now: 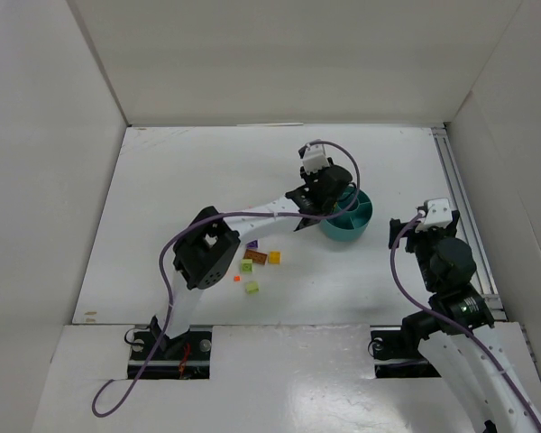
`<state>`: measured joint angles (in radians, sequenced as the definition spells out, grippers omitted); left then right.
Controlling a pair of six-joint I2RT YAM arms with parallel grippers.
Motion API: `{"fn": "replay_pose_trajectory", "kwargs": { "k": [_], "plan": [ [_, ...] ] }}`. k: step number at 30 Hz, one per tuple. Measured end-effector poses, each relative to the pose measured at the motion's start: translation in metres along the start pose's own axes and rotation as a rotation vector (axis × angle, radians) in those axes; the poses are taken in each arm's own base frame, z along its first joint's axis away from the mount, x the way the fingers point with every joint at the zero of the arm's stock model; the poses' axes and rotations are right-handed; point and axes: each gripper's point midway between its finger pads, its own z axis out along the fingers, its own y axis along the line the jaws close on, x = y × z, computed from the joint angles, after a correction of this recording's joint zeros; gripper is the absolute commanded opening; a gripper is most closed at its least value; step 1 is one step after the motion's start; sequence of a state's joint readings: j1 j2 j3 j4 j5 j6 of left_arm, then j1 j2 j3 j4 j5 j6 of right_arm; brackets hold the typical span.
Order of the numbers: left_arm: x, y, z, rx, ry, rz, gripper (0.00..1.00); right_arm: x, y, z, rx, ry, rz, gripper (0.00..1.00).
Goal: Sort the legos into containers by color
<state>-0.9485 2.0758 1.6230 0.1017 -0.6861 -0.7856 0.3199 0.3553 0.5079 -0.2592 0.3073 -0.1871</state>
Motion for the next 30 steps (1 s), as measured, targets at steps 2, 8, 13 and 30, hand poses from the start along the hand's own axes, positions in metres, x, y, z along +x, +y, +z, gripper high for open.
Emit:
{"fn": "replay_pose_trajectory", "kwargs": {
  "k": [2, 8, 13, 30],
  "plan": [
    [0.004, 0.000, -0.001, -0.002, 0.005, 0.000, 0.27, 0.000, 0.000, 0.000, 0.000, 0.000, 0.000, 0.99],
    [0.018, 0.002, -0.002, -0.014, 0.026, 0.009, 0.31, 0.000, 0.000, 0.000, 0.000, 0.000, 0.000, 0.99],
    [0.021, 0.006, -0.002, -0.029, 0.032, 0.017, 0.39, 0.000, 0.000, 0.000, 0.000, -0.001, 0.000, 0.99],
    [0.020, 0.009, -0.008, -0.035, 0.026, 0.042, 0.61, 0.000, -0.001, 0.000, 0.003, -0.001, 0.000, 0.99]
  ]
}}
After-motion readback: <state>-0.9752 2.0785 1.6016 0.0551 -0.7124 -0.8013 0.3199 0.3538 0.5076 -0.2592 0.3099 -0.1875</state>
